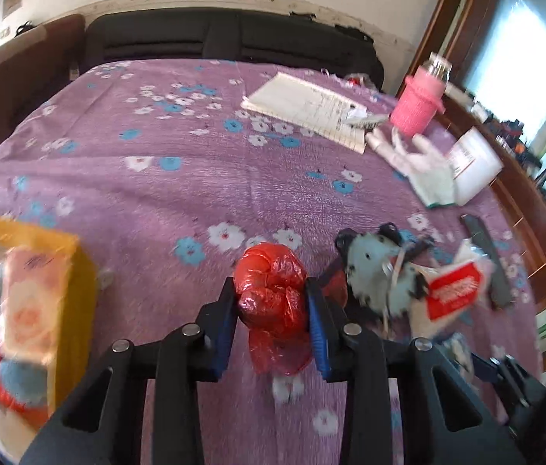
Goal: Organize soft objects
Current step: 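Grasp the red plastic bag with left tool while right tool grasps the Vinda tissue pack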
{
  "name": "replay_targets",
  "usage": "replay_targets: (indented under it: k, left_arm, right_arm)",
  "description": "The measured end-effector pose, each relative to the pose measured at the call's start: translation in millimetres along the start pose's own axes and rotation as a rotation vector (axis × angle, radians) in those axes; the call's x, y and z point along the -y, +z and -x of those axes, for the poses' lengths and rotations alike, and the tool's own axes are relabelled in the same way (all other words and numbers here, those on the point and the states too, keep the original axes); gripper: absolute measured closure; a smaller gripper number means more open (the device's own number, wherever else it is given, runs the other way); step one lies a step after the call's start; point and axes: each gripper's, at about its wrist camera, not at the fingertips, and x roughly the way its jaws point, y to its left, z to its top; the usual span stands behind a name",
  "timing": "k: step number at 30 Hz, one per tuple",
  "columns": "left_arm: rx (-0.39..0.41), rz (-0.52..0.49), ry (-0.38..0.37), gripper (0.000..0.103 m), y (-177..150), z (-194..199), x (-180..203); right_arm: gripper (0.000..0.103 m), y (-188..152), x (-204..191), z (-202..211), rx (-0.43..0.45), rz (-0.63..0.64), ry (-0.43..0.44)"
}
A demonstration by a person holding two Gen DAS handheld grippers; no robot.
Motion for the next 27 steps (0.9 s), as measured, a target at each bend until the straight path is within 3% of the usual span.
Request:
replay_targets:
  k: [6, 14, 18, 27]
  left_arm:
    - [0.044, 0.006, 0.009, 0.071, -52, 64, -10]
    - [0.003, 0.054, 0.027, 0.070, -126, 88, -25]
    - [0.024, 0.016, 0.089, 0.070, -142, 97, -28]
    - [-0.008, -0.010, 0.050, 0.065, -150, 80, -25]
  right_arm:
    - [0.023, -1, -2, 0, 0.002, 0.009, -0.009]
    - [0.023, -7, -4, 4, 0.003, 0.014, -0.020]
    - [0.022, -6, -5, 2, 0.002, 0.020, -0.033]
    - [0.022, -9, -7, 3, -0.009, 0.027, -0.084]
